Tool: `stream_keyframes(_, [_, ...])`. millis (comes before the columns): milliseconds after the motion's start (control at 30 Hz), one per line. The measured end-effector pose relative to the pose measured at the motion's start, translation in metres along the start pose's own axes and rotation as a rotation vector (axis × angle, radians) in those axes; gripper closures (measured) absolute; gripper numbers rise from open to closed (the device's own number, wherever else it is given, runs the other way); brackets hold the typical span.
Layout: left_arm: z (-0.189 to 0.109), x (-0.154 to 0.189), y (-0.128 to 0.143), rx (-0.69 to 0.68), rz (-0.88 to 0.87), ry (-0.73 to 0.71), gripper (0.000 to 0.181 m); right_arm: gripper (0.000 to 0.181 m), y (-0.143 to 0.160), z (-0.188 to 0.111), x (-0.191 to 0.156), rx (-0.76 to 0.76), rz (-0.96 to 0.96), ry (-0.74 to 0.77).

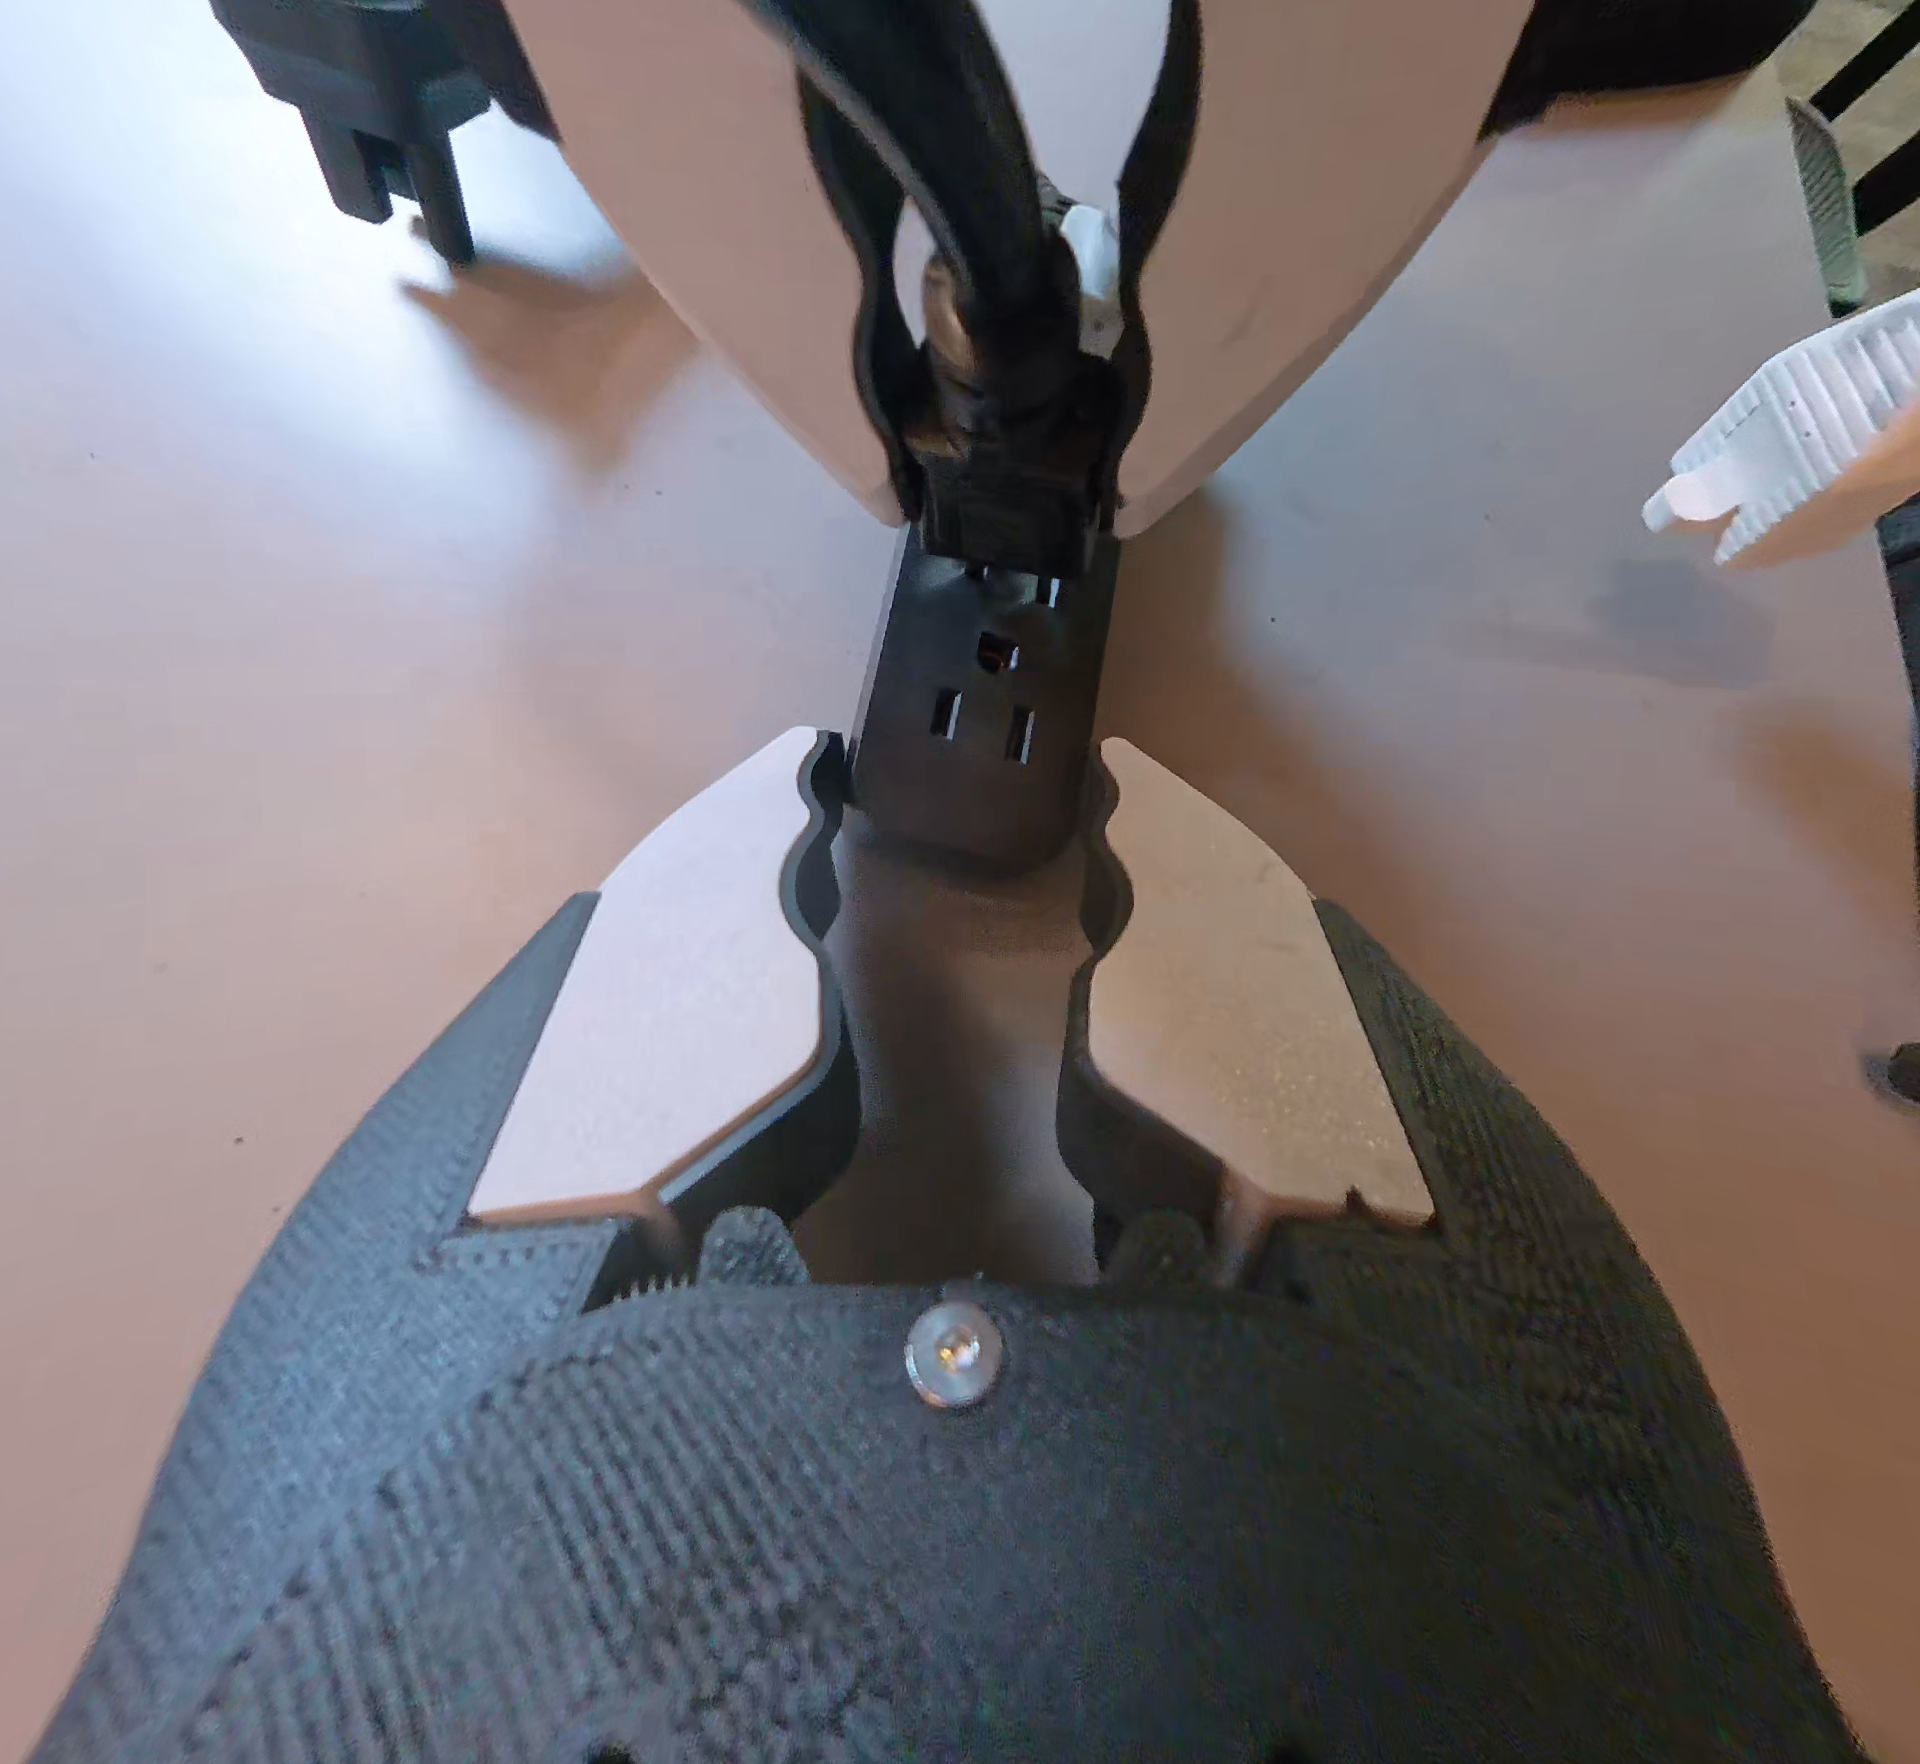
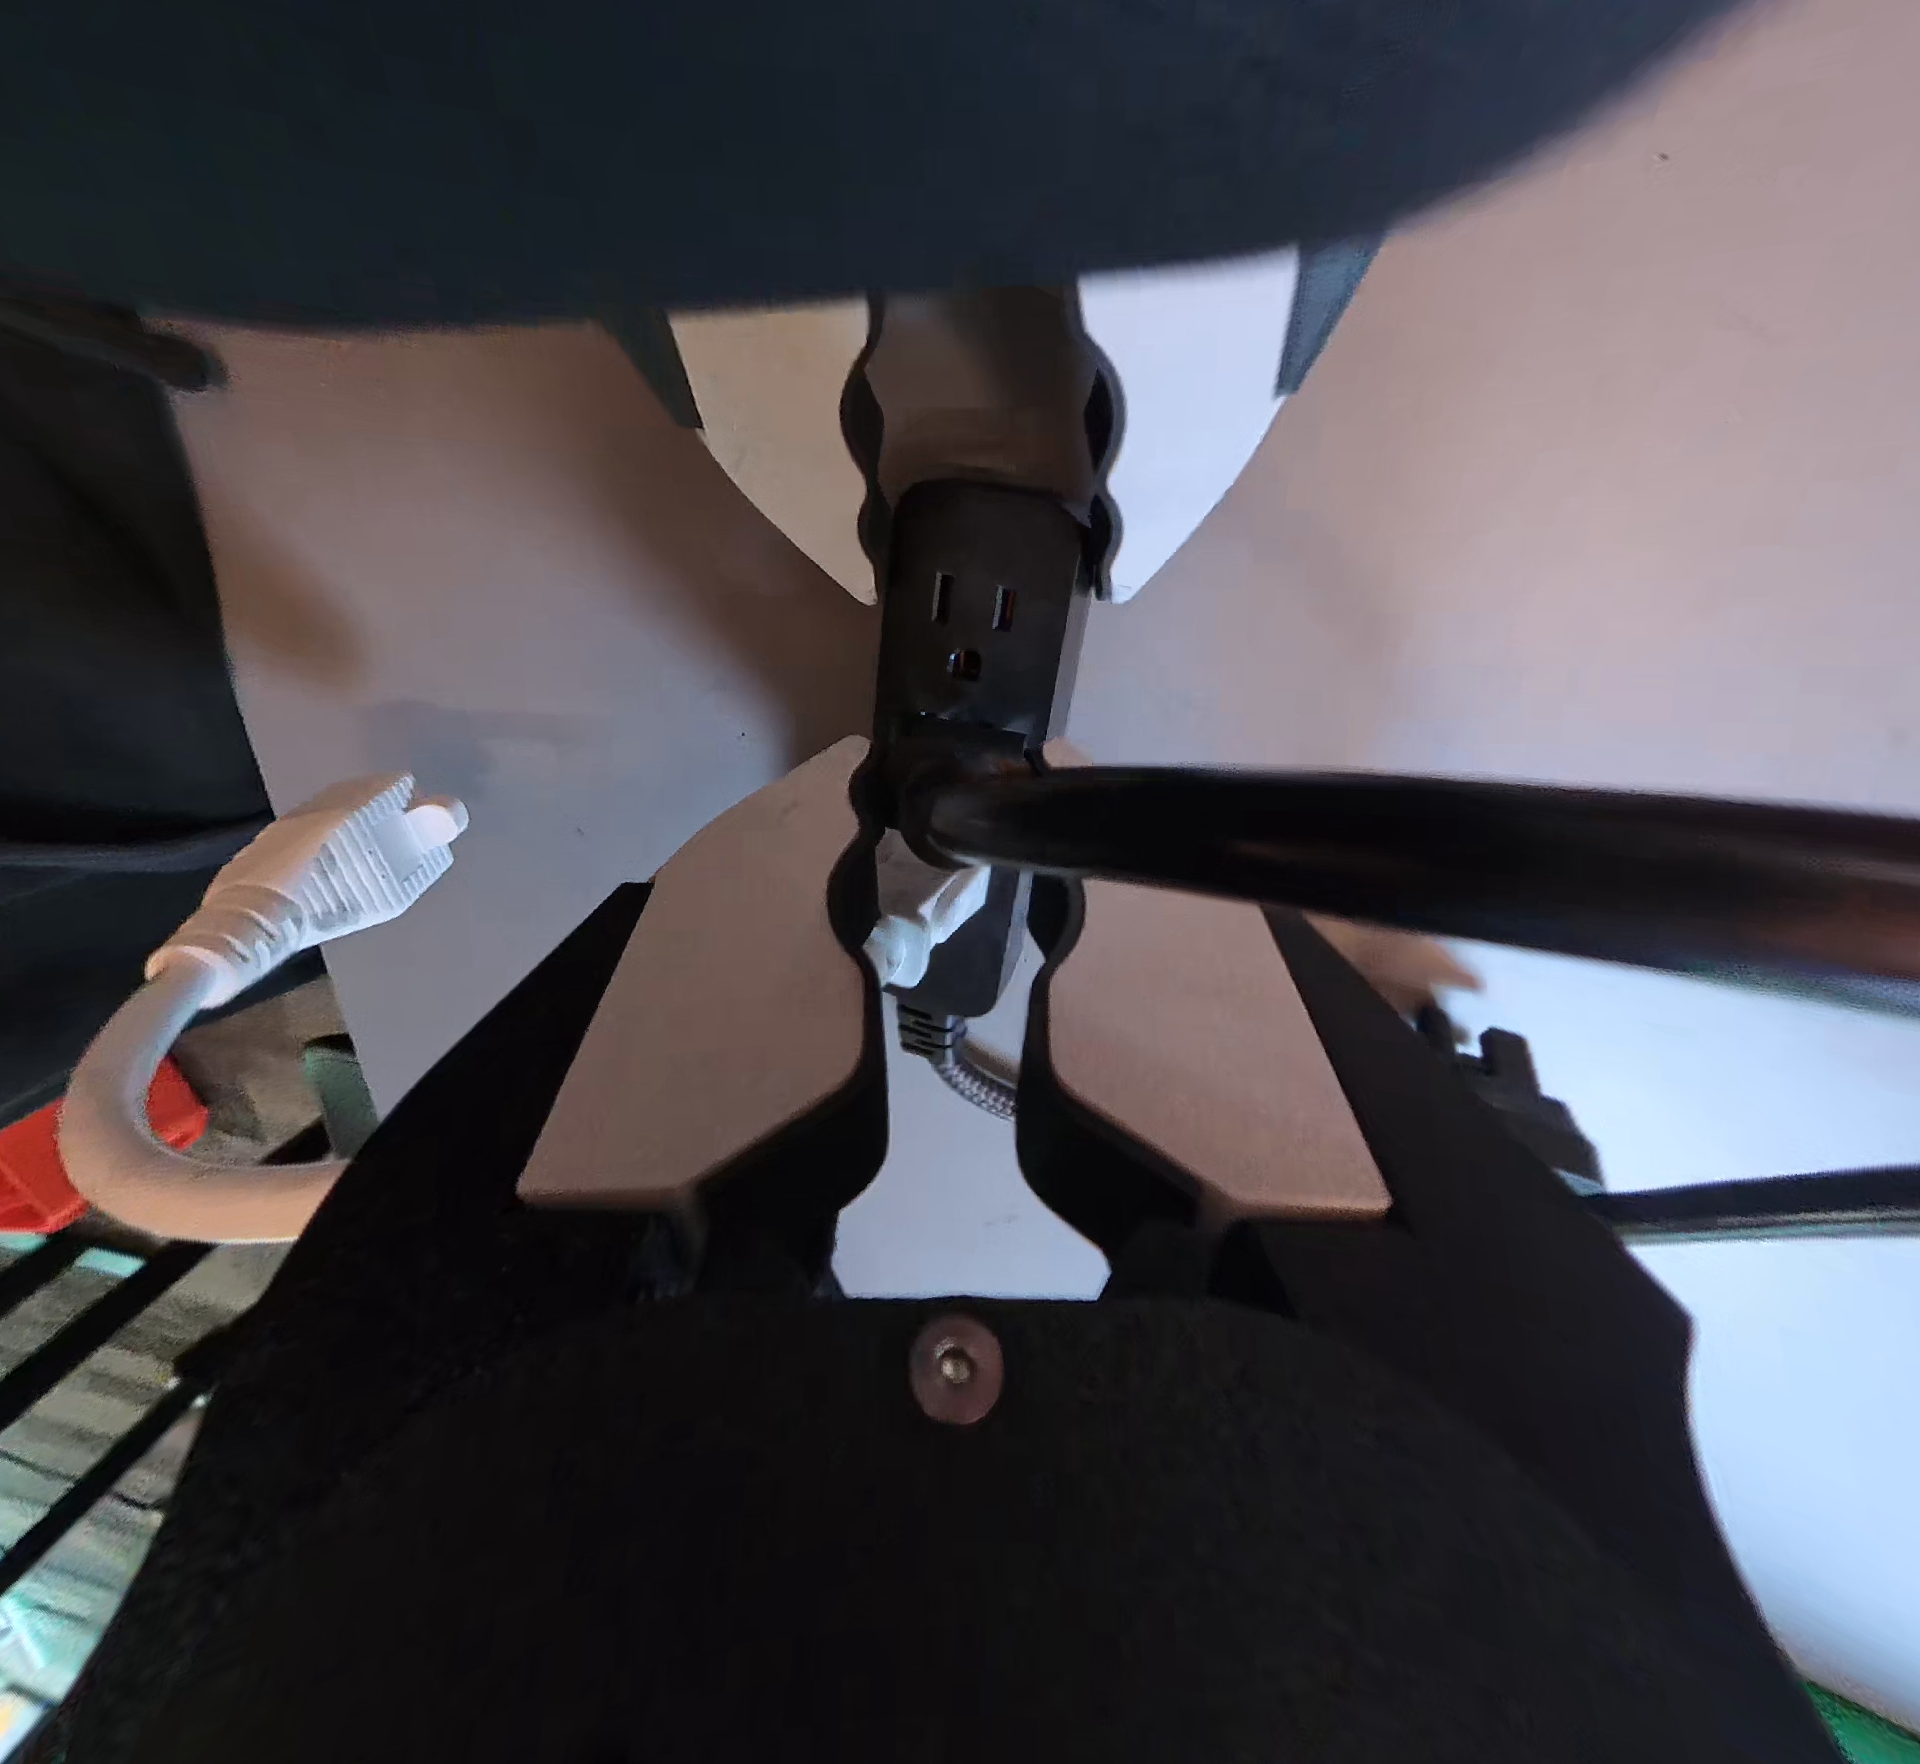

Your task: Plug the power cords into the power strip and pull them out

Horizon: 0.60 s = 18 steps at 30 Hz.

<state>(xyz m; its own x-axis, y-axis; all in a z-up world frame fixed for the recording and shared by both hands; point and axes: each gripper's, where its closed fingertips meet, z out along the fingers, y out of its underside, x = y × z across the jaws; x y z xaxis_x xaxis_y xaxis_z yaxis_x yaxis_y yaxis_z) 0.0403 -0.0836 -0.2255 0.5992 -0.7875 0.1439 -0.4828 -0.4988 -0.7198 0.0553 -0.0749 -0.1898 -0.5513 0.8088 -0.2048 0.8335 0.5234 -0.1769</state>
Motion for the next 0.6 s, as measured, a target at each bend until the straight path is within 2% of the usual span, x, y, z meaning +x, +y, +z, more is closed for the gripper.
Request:
stream_keyframes(33, [0.000,0.001,0.000,0.001,-0.009,0.011,0.136,0.156,0.000,0.001,-0.001,-0.008,-0.006,-0.003])
stream_keyframes(267, [-0.001,-0.001,0.001,0.017,-0.009,0.015,0.136,0.156,0.000,0.002,0.000,0.018,0.031,-0.001])
stream_keyframes(367, [-0.007,0.002,-0.002,0.052,-0.012,0.064,0.137,0.156,-0.001,0.002,-0.002,0.041,0.028,-0.001])
stream_keyframes(500, [-0.034,0.004,-0.031,0.235,0.007,0.089,0.140,0.156,-0.001,0.002,-0.006,0.063,0.025,-0.003])
stream_keyframes(600, [-0.056,0.013,-0.068,0.452,0.015,0.105,0.149,0.156,-0.002,0.001,-0.007,0.087,0.029,-0.007])
